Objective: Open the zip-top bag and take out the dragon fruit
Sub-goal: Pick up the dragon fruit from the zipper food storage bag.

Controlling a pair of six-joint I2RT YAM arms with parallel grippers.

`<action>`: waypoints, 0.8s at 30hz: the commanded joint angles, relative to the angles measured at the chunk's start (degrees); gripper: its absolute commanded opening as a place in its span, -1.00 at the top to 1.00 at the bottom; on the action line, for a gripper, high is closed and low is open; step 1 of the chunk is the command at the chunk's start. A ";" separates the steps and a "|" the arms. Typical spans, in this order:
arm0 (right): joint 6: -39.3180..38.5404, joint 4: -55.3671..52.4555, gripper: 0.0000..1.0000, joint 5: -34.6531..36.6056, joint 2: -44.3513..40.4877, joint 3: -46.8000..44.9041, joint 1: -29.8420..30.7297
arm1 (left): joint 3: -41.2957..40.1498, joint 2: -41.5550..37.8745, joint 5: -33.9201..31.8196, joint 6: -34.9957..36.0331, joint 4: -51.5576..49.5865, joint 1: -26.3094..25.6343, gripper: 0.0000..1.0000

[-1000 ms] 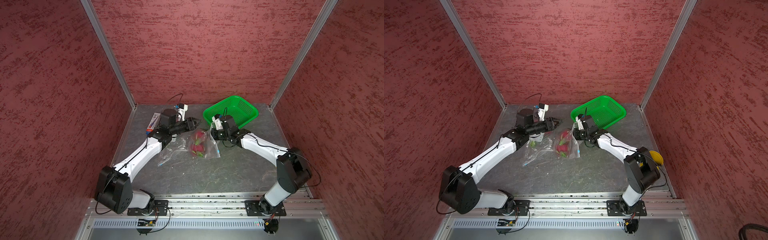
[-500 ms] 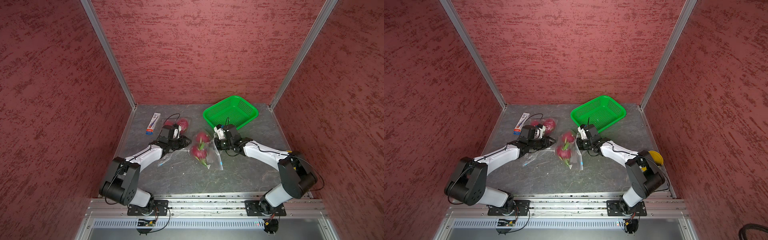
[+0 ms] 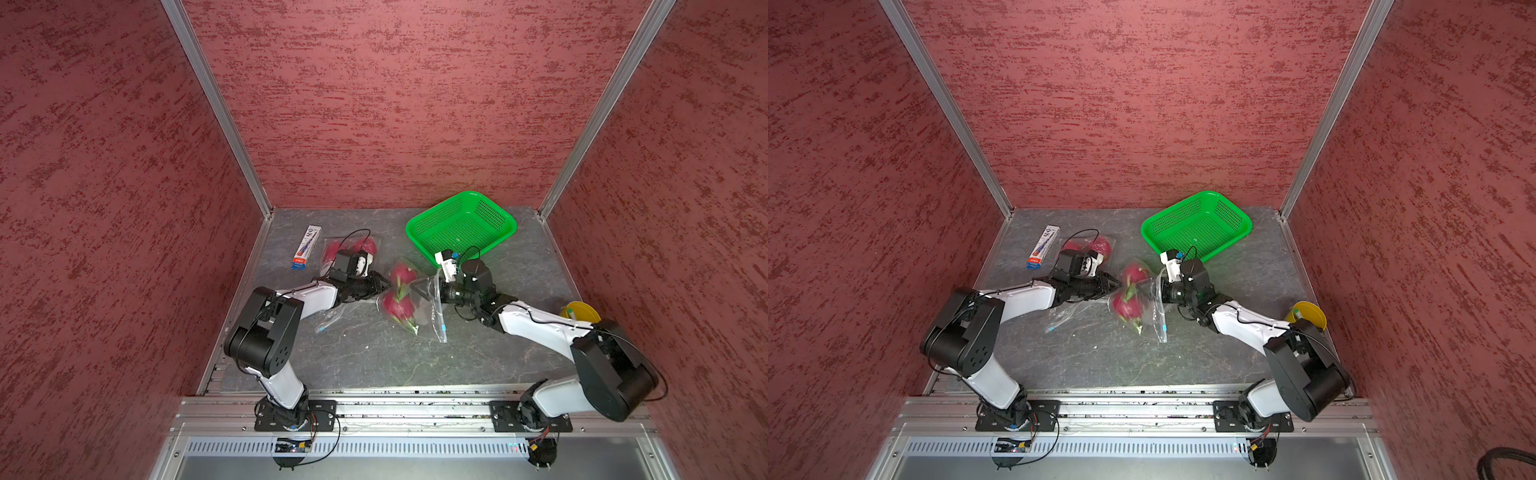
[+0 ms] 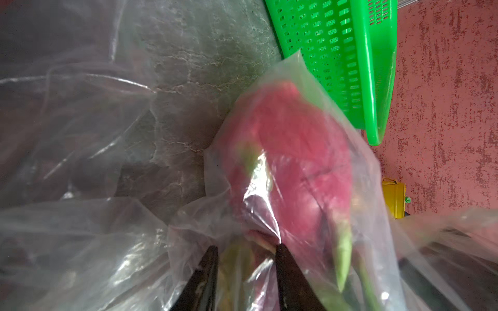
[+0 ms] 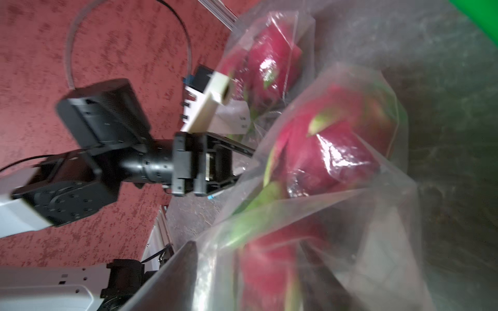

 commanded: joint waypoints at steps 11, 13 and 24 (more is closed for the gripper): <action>3.55 4.38 0.53 0.96 3.53 -5.32 -1.10 | 2.08 2.85 1.81 0.15 -1.75 0.34 0.31; 3.82 4.49 0.57 0.93 3.65 -5.88 -1.15 | 2.31 2.98 1.91 0.07 -1.91 0.34 0.31; -0.29 -3.04 0.58 3.00 2.89 -6.34 -0.80 | 2.83 4.14 2.05 -0.99 -1.16 -0.06 0.34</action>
